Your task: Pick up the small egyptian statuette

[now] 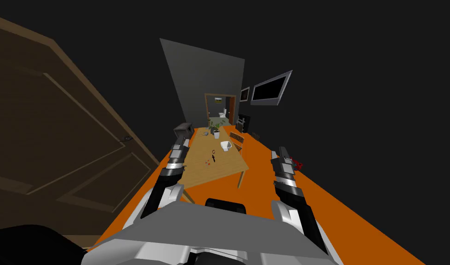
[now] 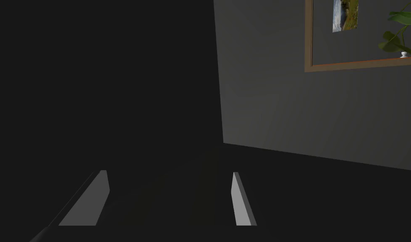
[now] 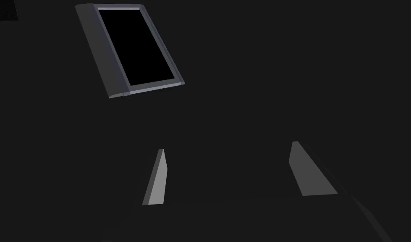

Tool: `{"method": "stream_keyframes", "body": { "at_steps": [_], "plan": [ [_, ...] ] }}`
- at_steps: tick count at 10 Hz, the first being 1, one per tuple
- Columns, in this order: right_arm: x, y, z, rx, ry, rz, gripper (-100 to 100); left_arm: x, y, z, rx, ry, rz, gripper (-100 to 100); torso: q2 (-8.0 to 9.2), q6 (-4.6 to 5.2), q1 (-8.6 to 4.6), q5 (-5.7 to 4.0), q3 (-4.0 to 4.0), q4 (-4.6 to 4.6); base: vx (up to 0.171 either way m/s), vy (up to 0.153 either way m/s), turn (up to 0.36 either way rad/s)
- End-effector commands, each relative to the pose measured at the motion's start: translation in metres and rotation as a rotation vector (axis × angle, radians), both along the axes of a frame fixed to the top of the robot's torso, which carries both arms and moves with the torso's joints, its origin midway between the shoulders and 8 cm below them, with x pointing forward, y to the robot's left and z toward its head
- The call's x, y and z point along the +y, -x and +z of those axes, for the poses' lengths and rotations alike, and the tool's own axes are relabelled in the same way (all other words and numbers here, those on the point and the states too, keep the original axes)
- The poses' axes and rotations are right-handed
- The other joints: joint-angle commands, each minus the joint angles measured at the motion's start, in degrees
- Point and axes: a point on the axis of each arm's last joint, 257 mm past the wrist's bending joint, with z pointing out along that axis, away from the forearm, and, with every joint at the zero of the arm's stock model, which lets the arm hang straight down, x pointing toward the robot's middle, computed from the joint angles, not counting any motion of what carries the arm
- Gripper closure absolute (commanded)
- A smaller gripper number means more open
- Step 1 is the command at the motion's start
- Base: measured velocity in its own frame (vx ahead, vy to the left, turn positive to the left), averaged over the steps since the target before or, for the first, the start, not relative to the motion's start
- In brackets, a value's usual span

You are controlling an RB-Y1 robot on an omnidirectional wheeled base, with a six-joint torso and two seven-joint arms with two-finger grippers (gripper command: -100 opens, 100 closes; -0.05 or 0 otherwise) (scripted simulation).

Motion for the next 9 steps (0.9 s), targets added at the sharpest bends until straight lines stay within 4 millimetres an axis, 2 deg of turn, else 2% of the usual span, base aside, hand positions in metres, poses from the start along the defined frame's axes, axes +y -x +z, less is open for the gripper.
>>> {"method": "stream_keyframes", "body": {
  "at_steps": [1,2,5,6,8,9],
  "plan": [
    [0.0,0.0,0.0,0.0,0.0,0.0,0,0.006,-0.015,-0.019,0.059,-0.013,0.01,-100,0.0,0.0,0.0,0.0,0.0,0.0,-0.018,0.03,-0.199],
    [0.0,0.0,0.0,0.0,0.0,0.0,0,0.006,-0.015,-0.019,0.059,-0.013,0.01,-100,0.04,0.04,0.11,0.02,0.02,0.0,-0.027,0.041,-0.13],
    [0.0,0.0,0.0,0.0,0.0,0.0,0,0.02,-0.039,-0.052,0.159,-0.035,0.031,-100,0.09,0.02,0.15,0.04,0.05,0.02,-0.029,0.036,-0.163],
    [0.0,0.0,0.0,0.0,0.0,0.0,0,0.02,-0.039,-0.054,0.163,-0.035,0.031,-100,0.11,0.03,0.18,0.04,0.06,0.02,-0.029,0.042,-0.084],
    [0.0,0.0,0.0,0.0,0.0,0.0,0,0.033,-0.057,-0.079,0.242,-0.055,0.052,-100,0.1,0.02,0.17,0.04,0.06,0.02,-0.041,0.039,-0.216],
    [0.0,0.0,0.0,0.0,0.0,0.0,0,0.035,-0.059,-0.085,0.256,-0.053,0.054,-100,0.14,0.03,0.2,0.04,0.08,0.03,-0.033,0.039,-0.101]
  ]
}}
